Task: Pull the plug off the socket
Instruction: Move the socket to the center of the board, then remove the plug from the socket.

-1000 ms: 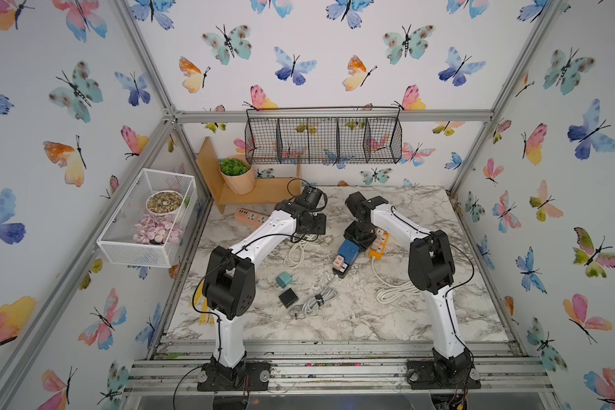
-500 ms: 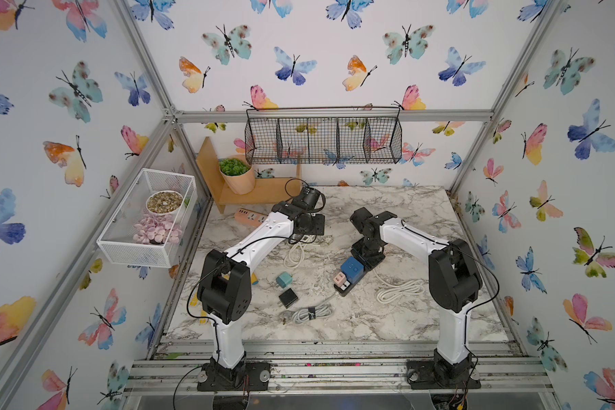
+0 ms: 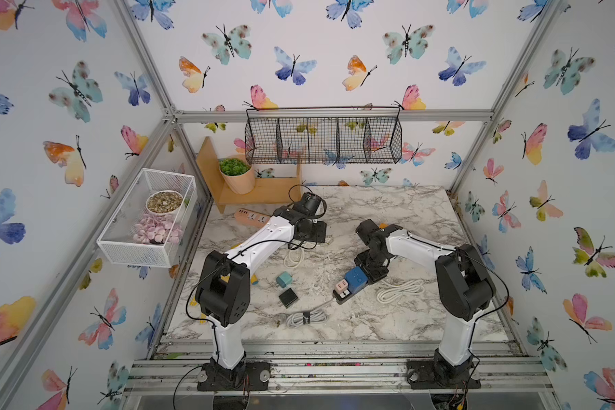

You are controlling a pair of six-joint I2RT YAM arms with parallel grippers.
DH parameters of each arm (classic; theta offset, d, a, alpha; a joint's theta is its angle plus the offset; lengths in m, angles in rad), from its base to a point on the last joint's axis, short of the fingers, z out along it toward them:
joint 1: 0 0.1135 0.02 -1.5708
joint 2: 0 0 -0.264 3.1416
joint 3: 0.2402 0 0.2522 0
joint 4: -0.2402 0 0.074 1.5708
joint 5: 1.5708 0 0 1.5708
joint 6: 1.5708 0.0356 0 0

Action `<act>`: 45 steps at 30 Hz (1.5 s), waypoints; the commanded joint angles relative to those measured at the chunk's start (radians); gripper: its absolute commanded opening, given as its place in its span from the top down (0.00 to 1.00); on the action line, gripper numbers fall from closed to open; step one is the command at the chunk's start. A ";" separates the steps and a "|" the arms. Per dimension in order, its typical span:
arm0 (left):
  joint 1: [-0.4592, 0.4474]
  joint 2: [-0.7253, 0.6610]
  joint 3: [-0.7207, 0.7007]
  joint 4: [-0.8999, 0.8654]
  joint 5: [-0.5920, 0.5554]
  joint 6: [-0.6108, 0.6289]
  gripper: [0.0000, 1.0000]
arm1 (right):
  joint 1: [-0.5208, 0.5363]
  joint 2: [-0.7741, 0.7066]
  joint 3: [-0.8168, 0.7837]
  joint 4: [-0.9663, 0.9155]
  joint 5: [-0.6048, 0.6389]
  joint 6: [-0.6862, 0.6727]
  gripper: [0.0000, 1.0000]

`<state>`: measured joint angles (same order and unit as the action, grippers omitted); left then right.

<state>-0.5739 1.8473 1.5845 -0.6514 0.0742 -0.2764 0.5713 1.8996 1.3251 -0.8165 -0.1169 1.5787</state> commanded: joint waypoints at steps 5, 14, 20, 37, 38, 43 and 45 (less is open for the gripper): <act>-0.075 -0.113 -0.070 -0.009 0.055 0.105 0.42 | -0.011 -0.070 0.035 -0.059 0.060 -0.021 0.20; -0.172 -0.256 -0.228 -0.019 0.061 0.173 0.43 | -0.022 -0.150 0.023 -0.129 0.087 -0.080 0.43; -0.224 -0.329 -0.335 -0.001 0.081 0.203 0.42 | -0.022 -0.071 0.048 -0.116 0.051 -0.129 0.62; -0.374 -0.310 -0.482 0.146 -0.049 0.192 0.44 | -0.022 0.012 0.016 -0.073 0.005 -0.120 0.67; -0.376 -0.307 -0.487 0.157 -0.058 0.189 0.43 | -0.022 0.010 0.004 -0.069 0.003 -0.116 0.67; -0.376 -0.263 -0.484 0.184 -0.082 0.191 0.42 | -0.022 0.015 -0.032 -0.056 -0.013 -0.112 0.68; -0.376 -0.240 -0.474 0.187 -0.091 0.199 0.42 | -0.022 0.017 -0.036 -0.053 -0.010 -0.111 0.69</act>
<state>-0.9489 1.5715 1.0977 -0.4854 0.0261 -0.0799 0.5484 1.8824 1.3376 -0.8513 -0.1188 1.4570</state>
